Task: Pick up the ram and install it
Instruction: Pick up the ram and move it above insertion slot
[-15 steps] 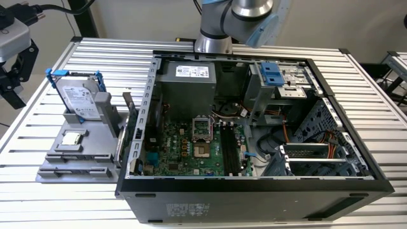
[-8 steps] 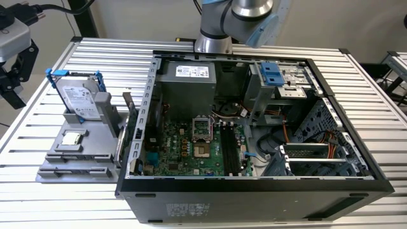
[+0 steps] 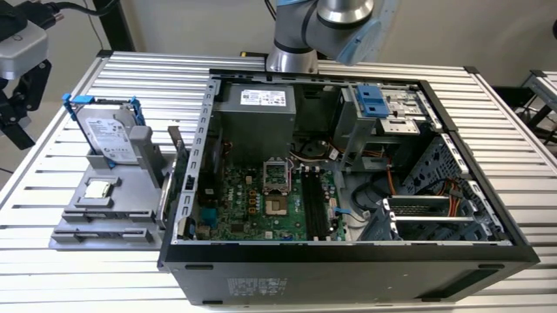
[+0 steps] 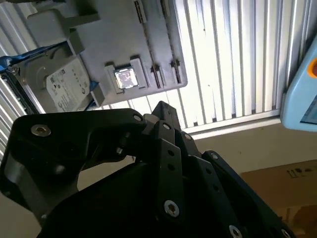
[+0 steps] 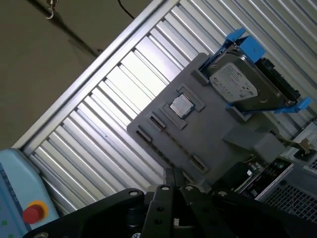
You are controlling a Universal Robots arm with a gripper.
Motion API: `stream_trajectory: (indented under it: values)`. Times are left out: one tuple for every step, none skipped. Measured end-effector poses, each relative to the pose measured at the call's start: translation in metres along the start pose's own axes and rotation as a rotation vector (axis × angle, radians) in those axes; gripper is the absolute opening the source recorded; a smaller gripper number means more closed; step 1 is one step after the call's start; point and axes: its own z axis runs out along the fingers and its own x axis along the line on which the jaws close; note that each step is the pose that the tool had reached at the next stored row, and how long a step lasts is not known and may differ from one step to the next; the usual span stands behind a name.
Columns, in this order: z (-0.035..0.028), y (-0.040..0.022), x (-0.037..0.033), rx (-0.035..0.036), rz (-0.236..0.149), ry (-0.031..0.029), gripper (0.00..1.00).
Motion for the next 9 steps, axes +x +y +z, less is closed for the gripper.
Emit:
stream_trajectory:
  values:
    - [0.0,0.0,0.0,-0.0002,-0.018,0.0009,0.0]
    - [0.0,0.0,0.0,-0.0005,-0.036,0.0019,0.0]
    - [0.0,0.0,0.0,-0.0007,-0.055,0.0027,0.0]
    - [0.0,0.0,0.0,-0.0009,-0.073,0.0036,0.0]
    - [0.0,0.0,0.0,-0.001,-0.091,0.0044,0.0]
    - [0.0,0.0,0.0,-0.0011,-0.11,0.0051,0.0]
    - [0.0,-0.0001,0.0,-0.0012,-0.128,0.0058,0.0]
    - [0.0,-0.0002,0.0,-0.0004,-0.146,0.0057,0.0]
    - [-0.0001,-0.0001,0.0,0.0019,-0.164,0.0048,0.0]
